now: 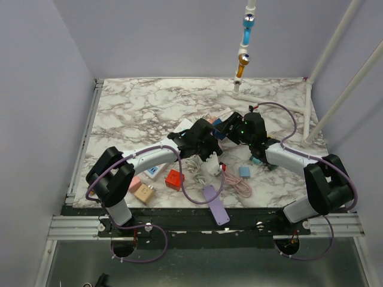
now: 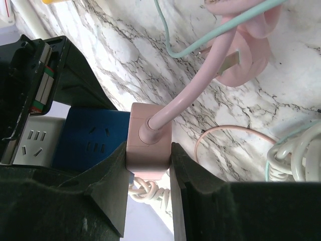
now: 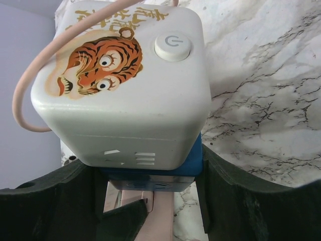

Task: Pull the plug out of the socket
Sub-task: Remove the plug from the socket.

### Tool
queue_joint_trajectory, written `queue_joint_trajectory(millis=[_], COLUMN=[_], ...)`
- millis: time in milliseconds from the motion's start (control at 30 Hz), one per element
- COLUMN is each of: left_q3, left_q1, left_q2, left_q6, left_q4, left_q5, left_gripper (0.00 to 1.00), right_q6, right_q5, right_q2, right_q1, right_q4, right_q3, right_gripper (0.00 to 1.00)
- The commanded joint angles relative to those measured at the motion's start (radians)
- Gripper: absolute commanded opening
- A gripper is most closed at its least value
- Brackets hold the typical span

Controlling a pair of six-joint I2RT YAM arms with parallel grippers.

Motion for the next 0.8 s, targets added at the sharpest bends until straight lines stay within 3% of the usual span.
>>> queue_joint_trajectory(millis=[0, 133, 200, 233, 267, 300, 333, 633, 767], left_q3=[-0.03, -0.057, -0.052, -0.048, -0.045, -0.04, -0.033, 0.016, 0.028], left_q1=[0.059, 0.064, 0.066, 0.067, 0.068, 0.069, 0.069, 0.138, 0.169], left_q2=[-0.024, -0.059, -0.065, -0.068, -0.071, -0.076, -0.082, -0.191, -0.28], left_q6=[-0.11, -0.112, -0.121, -0.124, -0.133, -0.14, -0.147, -0.204, -0.271], left_q4=[-0.28, -0.211, -0.209, -0.212, -0.211, -0.214, -0.222, -0.283, -0.211], left_q5=[-0.126, -0.11, -0.104, -0.101, -0.099, -0.097, -0.094, -0.031, 0.016], left_gripper=[0.0, 0.0, 0.05, 0.11, 0.33, 0.88, 0.98, 0.98, 0.99], right_q6=[-0.085, -0.098, -0.108, -0.116, -0.125, -0.134, -0.136, -0.149, -0.168], right_q5=[0.212, 0.219, 0.228, 0.236, 0.247, 0.26, 0.265, 0.273, 0.24], right_q2=[-0.067, -0.068, -0.068, -0.068, -0.067, -0.067, -0.066, -0.084, -0.1], right_q1=[-0.096, -0.075, -0.059, -0.048, -0.034, -0.02, -0.008, 0.033, 0.055], right_q4=[0.119, 0.125, 0.126, 0.126, 0.126, 0.125, 0.126, 0.187, 0.242], right_q3=[-0.02, -0.028, -0.026, -0.024, -0.022, -0.02, -0.022, -0.083, -0.101], right_gripper=[0.01, 0.01, 0.01, 0.01, 0.01, 0.01, 0.01, 0.01, 0.01])
